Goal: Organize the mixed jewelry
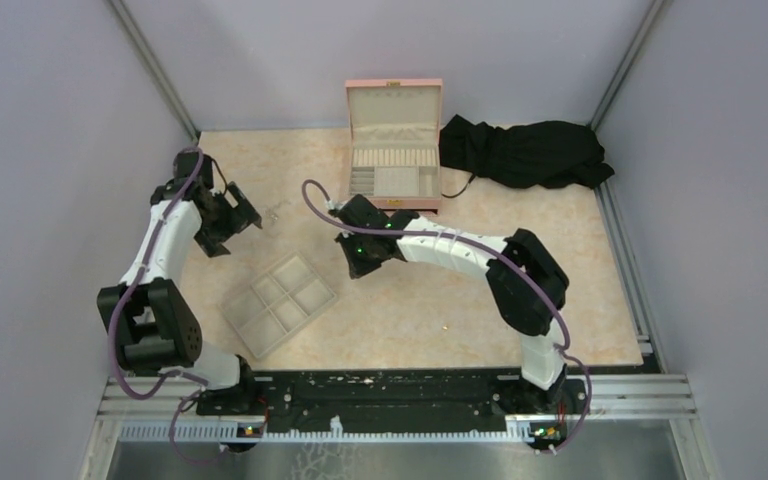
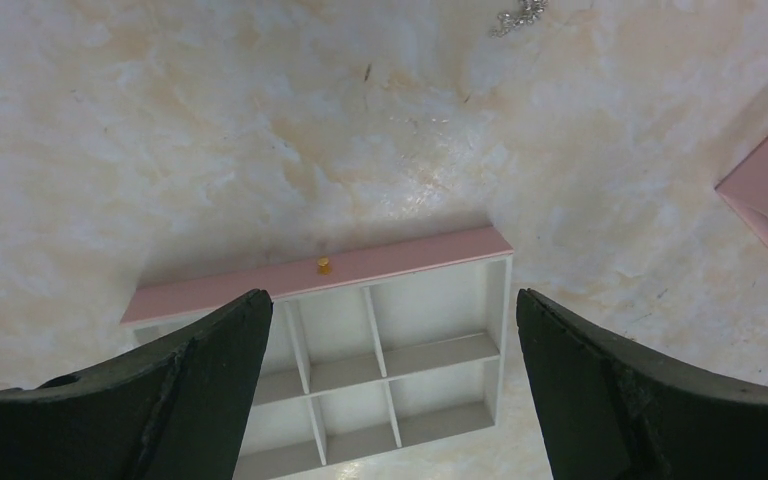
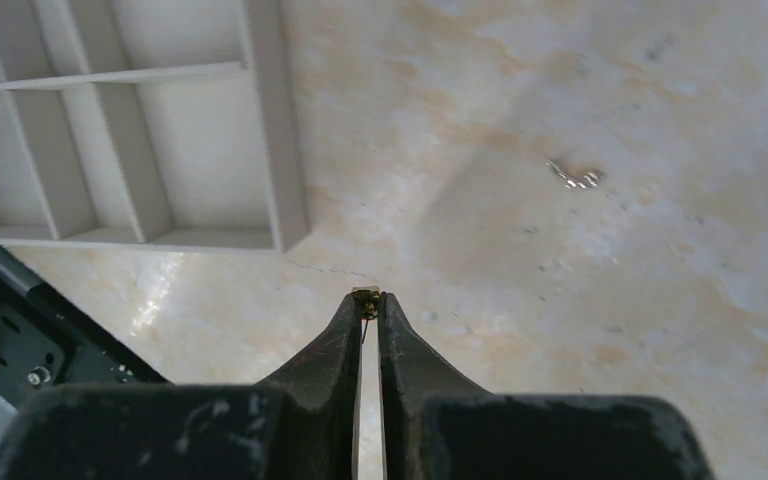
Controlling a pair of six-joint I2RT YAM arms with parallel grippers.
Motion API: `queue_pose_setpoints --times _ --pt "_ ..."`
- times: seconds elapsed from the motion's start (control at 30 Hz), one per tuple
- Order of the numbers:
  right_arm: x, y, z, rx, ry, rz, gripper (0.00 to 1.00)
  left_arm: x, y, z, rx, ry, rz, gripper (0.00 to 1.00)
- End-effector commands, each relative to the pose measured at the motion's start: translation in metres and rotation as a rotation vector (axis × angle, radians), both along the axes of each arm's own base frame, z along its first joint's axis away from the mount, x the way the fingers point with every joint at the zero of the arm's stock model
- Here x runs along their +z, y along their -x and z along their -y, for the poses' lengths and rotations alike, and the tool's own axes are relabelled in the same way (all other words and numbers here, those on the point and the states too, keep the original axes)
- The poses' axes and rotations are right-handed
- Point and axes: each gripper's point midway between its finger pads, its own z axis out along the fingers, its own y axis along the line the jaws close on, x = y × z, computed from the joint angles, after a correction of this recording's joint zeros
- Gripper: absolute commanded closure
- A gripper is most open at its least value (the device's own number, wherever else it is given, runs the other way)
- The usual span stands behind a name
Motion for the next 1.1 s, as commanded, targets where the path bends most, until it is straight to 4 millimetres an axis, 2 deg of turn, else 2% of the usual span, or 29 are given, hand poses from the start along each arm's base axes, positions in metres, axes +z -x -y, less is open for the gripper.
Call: queue_pose_setpoints --times 0.0,0.1,0.23,0.37,0.5,0.63,0.7,0.8,0.9,1.0,1.07 --pt "0.034 0.004 -0.058 0.166 -0.135 0.076 0.99 0.008 0.011 -0.006 0.041 0.051 0.004 0.02" --pt "0.037 0.007 -0.079 0.225 -0.154 0.09 0.99 0.01 0.01 -0.008 0.044 0.062 0.016 0.02" --pt "0.028 0.009 -0.101 0.268 -0.172 0.051 0.97 0.009 0.011 -0.01 0.049 0.064 0.011 0.02" --pt "0.021 0.014 -0.115 0.308 -0.16 0.04 0.71 0.01 0.014 -0.013 0.065 0.05 0.002 0.02" --pt "0.027 0.011 -0.11 0.29 -0.146 0.075 0.63 0.012 0.014 -0.013 0.057 0.046 0.016 0.02" --pt "0.041 0.004 -0.095 0.232 -0.159 0.124 0.63 0.012 0.016 -0.011 0.044 0.052 0.027 0.02" --pt "0.05 -0.002 -0.084 0.179 -0.164 0.147 0.63 0.014 0.017 -0.007 0.021 0.061 0.038 0.02" --pt "0.061 -0.013 -0.053 0.076 -0.165 0.159 0.64 0.018 0.018 0.004 -0.035 0.068 0.076 0.02" --pt "0.061 -0.019 -0.007 -0.063 -0.145 0.14 0.64 0.023 0.021 0.023 -0.104 0.079 0.116 0.02" --pt "0.059 -0.021 0.048 -0.217 -0.07 0.152 0.63 0.025 0.027 0.056 -0.197 0.048 0.126 0.02" --pt "0.054 -0.015 0.085 -0.316 0.012 0.164 0.62 0.024 0.033 0.078 -0.252 0.021 0.125 0.02"
